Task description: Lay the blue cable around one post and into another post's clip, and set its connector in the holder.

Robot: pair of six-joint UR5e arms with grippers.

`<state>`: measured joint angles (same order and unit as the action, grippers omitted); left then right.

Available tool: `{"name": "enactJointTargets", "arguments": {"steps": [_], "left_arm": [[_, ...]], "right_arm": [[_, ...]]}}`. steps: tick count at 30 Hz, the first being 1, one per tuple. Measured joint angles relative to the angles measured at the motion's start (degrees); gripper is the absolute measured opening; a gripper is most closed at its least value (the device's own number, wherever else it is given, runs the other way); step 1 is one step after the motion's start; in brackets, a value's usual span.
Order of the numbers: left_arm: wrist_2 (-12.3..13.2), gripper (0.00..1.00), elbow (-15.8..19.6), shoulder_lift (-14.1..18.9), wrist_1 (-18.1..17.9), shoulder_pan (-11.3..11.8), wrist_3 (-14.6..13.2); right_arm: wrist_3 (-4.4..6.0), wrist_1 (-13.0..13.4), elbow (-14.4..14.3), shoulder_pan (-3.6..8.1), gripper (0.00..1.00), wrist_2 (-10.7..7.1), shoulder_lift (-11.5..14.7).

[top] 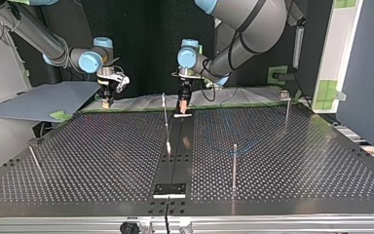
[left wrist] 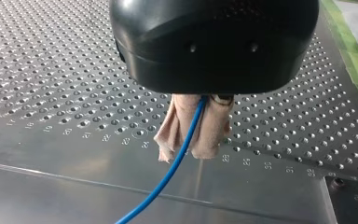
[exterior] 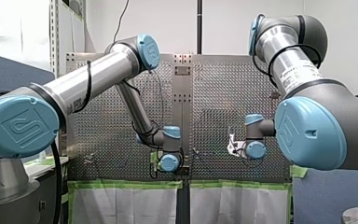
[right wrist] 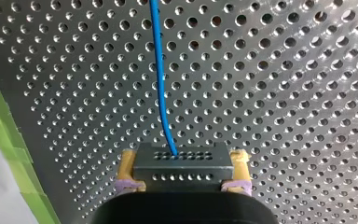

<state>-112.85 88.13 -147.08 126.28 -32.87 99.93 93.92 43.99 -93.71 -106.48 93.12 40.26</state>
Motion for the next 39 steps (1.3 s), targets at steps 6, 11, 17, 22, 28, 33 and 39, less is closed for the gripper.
{"name": "enactJointTargets", "arguments": {"steps": [6, 11, 17, 22, 28, 33, 39], "left_arm": [[0.3, 0.06, 0.0, 0.0, 0.2, 0.2, -0.2], [0.1, 0.06, 0.0, -0.2, 0.6, 0.2, -0.6], [0.1, 0.06, -0.1, -1.0, 0.7, 0.5, -1.0], [0.2, 0.06, -0.6, -1.2, 1.0, 0.7, -1.1], [0.5, 0.06, -1.1, -1.2, 1.1, 1.3, -1.1], [0.6, 0.06, -1.7, -1.2, 1.1, 1.7, -1.2], [0.6, 0.06, -2.1, -1.2, 1.2, 1.9, -1.2]], "right_arm": [[-0.18, 0.0, 0.2, 0.13, 0.38, -0.33, -0.1], [-0.28, 0.0, 0.2, 0.13, 0.38, -0.38, -0.3], [-0.49, -0.2, 0.8, 0.19, 0.38, -0.39, -1.6], [-0.62, -0.5, 1.6, 0.19, 0.38, -0.39, -2.4], [-0.64, -0.9, 2.4, 0.2, 0.38, -0.33, -2.7], [-0.65, -1.3, 3.5, 0.21, 0.38, -0.27, -2.9], [-0.65, -2.0, 4.8, 0.27, 0.38, -0.19, -3.1]]}}
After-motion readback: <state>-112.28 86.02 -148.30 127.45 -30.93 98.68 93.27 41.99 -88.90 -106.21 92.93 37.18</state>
